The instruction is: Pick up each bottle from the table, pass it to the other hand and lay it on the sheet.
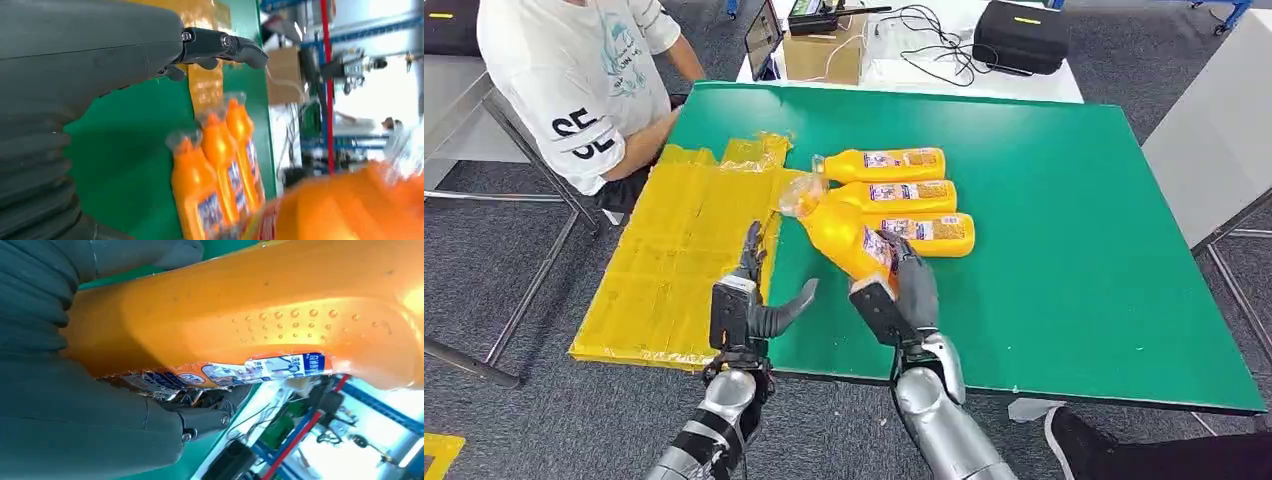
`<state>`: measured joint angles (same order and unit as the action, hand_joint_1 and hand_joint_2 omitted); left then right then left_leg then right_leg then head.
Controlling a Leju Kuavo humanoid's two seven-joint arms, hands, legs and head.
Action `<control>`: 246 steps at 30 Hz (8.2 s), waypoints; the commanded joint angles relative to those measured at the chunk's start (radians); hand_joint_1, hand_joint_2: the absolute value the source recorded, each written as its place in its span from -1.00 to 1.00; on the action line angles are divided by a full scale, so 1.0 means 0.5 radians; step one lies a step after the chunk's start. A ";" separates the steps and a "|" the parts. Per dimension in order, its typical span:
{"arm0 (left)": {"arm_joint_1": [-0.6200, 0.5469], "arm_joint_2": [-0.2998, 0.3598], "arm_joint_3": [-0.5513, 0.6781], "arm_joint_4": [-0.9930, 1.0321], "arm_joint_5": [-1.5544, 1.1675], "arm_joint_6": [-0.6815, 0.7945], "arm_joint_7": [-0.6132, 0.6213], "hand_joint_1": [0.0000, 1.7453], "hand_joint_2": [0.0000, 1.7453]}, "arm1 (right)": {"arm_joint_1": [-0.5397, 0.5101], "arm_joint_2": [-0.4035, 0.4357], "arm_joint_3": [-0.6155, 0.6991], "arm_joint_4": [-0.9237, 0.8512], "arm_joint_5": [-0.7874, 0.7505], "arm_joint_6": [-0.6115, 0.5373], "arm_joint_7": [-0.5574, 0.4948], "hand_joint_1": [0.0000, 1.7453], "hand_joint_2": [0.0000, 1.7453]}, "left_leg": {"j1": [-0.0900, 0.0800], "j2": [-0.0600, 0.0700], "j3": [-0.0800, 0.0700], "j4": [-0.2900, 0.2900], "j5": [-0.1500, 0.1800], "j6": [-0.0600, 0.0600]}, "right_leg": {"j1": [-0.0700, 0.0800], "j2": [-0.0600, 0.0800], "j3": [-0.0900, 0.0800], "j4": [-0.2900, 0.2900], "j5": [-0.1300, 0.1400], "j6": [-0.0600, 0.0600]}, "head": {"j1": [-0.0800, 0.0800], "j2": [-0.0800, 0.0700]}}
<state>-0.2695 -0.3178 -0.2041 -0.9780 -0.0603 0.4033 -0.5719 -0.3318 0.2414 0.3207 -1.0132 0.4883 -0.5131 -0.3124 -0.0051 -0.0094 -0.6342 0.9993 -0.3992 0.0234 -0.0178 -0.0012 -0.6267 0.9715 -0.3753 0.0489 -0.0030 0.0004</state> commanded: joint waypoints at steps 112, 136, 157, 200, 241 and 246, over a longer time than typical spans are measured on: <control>-0.585 0.705 0.288 1.230 -1.765 0.027 -0.067 -1.00 1.00 | -0.429 -0.087 0.077 0.639 -0.196 0.307 -0.082 -1.00 1.00 | 0.009 0.004 0.036 -0.004 0.000 -0.018 | 0.008 0.007 0.033 0.001 -0.002 -0.016 | 0.001 -0.001; -0.221 0.518 0.525 0.211 -0.131 -0.720 -0.253 -1.00 1.00 | -0.248 -0.397 0.126 0.449 0.425 0.203 0.361 -1.00 1.00 | 0.010 -0.005 0.012 0.000 0.000 -0.018 | 0.009 -0.003 0.009 0.003 -0.004 -0.015 | 0.001 -0.001; -0.241 0.424 0.563 0.191 -0.132 -0.806 -0.253 -1.00 1.00 | -0.179 -0.410 0.002 0.292 0.543 0.256 0.414 -1.00 1.00 | 0.009 -0.001 0.005 -0.001 0.000 -0.018 | 0.008 0.001 0.003 0.003 -0.002 -0.015 | 0.001 0.000; -0.305 0.338 0.586 0.241 -0.223 -0.961 -0.252 -1.00 1.00 | -0.331 -0.704 0.146 0.462 0.910 0.898 0.681 -1.00 1.00 | 0.009 -0.001 0.007 0.000 0.000 -0.017 | 0.009 0.000 0.006 0.003 -0.002 -0.015 | 0.001 -0.001; -0.505 0.353 0.526 0.568 -0.256 -0.952 -0.244 -1.00 1.00 | -0.560 -0.746 0.313 0.927 0.480 1.146 0.408 1.00 1.00 | 0.011 -0.005 0.018 0.000 0.000 -0.016 | 0.011 -0.005 0.018 0.000 -0.003 -0.015 | 0.001 -0.001; -0.472 0.316 0.498 0.492 -0.264 -0.816 -0.162 -1.00 1.00 | -0.281 -0.391 -0.048 0.449 0.194 0.530 0.232 1.00 1.00 | 0.012 0.002 0.020 -0.002 -0.001 -0.017 | 0.012 0.002 0.018 -0.002 -0.001 -0.017 | 0.001 -0.001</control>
<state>-0.4723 -0.1423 0.0687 -0.7759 -0.1888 -0.0656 -0.6954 -0.6335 -0.1266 0.4425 -0.6237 0.7141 0.0128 -0.1164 -0.0012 -0.0093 -0.6307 0.9998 -0.3973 0.0167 -0.0141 -0.0003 -0.6241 0.9728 -0.3739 0.0430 -0.0027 0.0000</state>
